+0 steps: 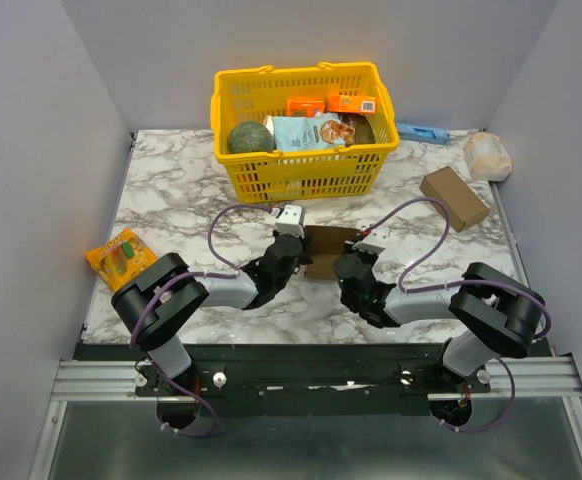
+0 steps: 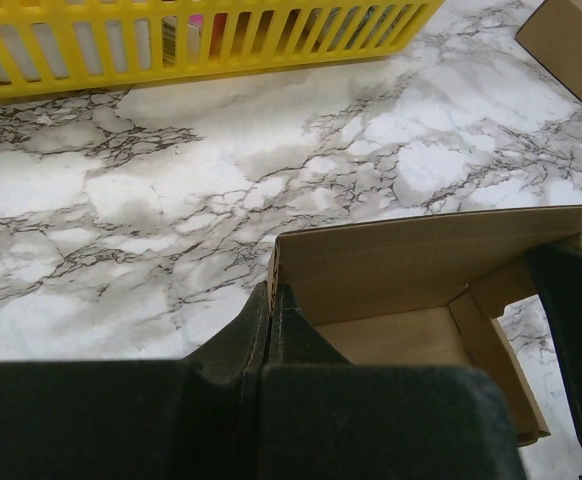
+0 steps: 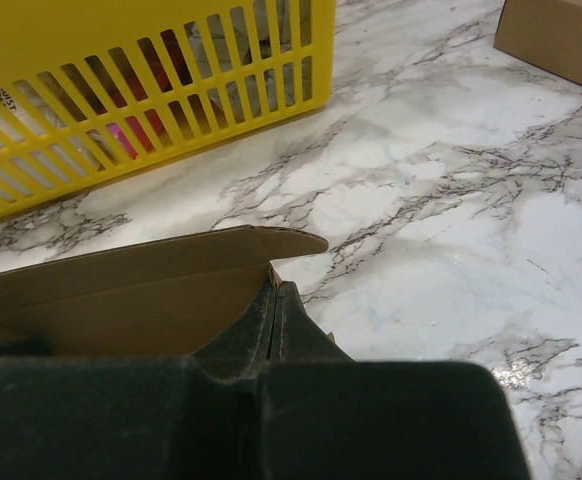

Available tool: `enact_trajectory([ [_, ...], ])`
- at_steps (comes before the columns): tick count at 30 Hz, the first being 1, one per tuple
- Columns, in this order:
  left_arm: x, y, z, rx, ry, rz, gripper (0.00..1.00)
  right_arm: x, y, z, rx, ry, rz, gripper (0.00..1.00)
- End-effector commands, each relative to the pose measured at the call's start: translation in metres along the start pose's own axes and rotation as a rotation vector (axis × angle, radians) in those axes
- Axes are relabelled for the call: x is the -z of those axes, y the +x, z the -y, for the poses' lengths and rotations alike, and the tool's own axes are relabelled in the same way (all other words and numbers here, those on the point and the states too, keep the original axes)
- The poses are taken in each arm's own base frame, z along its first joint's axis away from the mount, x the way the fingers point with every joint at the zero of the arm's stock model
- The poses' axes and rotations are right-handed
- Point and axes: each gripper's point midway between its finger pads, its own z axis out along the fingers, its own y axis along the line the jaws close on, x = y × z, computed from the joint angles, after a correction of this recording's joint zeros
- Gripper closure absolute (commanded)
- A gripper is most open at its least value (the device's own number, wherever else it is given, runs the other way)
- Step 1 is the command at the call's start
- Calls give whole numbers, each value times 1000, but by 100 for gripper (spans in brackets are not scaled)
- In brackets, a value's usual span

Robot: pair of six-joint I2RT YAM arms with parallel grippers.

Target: Fold the paper box

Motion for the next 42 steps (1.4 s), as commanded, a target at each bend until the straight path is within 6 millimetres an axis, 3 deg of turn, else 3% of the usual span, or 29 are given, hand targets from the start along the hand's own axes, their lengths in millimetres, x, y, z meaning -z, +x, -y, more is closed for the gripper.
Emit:
enact_trajectory([
  [1,16,-3,79,145,333,-39,100,17,-7,-55,-172,-216,-15,100],
  [11,24,30,85,196,365,-107,100,17,4,-50,-172,-202,-38,100],
  [21,41,53,70,175,357,-154,100,18,9,-48,-169,-203,-51,100],
  [27,52,71,72,186,408,-182,100,18,10,-47,-168,-202,-51,100],
  [33,59,75,79,197,452,-187,100,18,13,-47,-167,-204,-58,100],
  [42,55,60,93,156,494,-152,100,23,12,-43,-174,-216,-61,99],
])
